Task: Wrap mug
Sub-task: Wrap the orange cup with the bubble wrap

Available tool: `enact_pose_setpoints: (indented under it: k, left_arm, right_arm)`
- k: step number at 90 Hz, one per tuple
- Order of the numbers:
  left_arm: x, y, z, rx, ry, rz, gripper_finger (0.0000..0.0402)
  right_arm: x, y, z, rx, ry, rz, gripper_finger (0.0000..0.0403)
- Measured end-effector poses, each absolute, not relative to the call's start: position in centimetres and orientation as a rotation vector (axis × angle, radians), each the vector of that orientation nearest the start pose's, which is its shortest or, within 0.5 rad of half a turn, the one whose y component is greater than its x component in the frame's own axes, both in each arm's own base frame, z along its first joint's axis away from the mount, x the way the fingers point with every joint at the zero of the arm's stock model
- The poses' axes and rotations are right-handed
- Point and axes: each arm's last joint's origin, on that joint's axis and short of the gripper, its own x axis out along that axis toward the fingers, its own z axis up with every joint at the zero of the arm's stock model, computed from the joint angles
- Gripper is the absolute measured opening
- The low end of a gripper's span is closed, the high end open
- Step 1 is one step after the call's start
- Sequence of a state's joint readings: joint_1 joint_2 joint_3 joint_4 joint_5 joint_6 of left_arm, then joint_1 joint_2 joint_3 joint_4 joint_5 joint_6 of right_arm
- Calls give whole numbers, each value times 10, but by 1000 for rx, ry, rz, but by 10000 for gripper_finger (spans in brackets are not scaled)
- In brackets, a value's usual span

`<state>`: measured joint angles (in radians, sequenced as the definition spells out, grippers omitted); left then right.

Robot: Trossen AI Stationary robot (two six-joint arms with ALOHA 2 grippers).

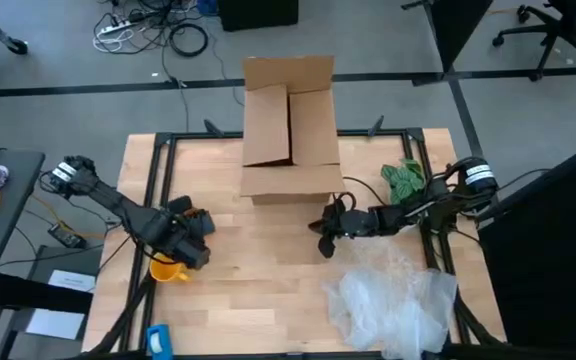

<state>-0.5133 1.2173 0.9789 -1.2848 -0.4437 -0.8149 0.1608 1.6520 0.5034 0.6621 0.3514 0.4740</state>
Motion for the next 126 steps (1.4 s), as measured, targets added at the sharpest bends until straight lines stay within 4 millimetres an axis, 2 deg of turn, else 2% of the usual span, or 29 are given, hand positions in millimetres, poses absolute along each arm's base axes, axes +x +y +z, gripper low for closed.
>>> enact_pose_setpoints:
  k: [21,41,63,89,102,118,126]
  left_arm:
    - [161,-76,265,-89,1203,489,129]
    - [151,-63,272,-185,1148,554,129]
    - [145,-57,242,-256,1248,596,129]
    - [150,-59,225,-331,1240,548,129]
    - [145,-55,209,-310,1273,586,129]
    - [146,-52,192,-327,1236,594,129]
    - [151,-54,190,-318,1193,544,123]
  right_arm:
    - [277,39,124,302,398,-345,0]
    - [277,39,124,231,404,-343,0]
    - [277,38,124,184,416,-335,0]
    - [277,38,123,156,422,-330,0]
    - [277,38,123,154,422,-331,0]
    - [277,38,124,160,420,-331,0]
    - [277,38,124,162,420,-328,0]
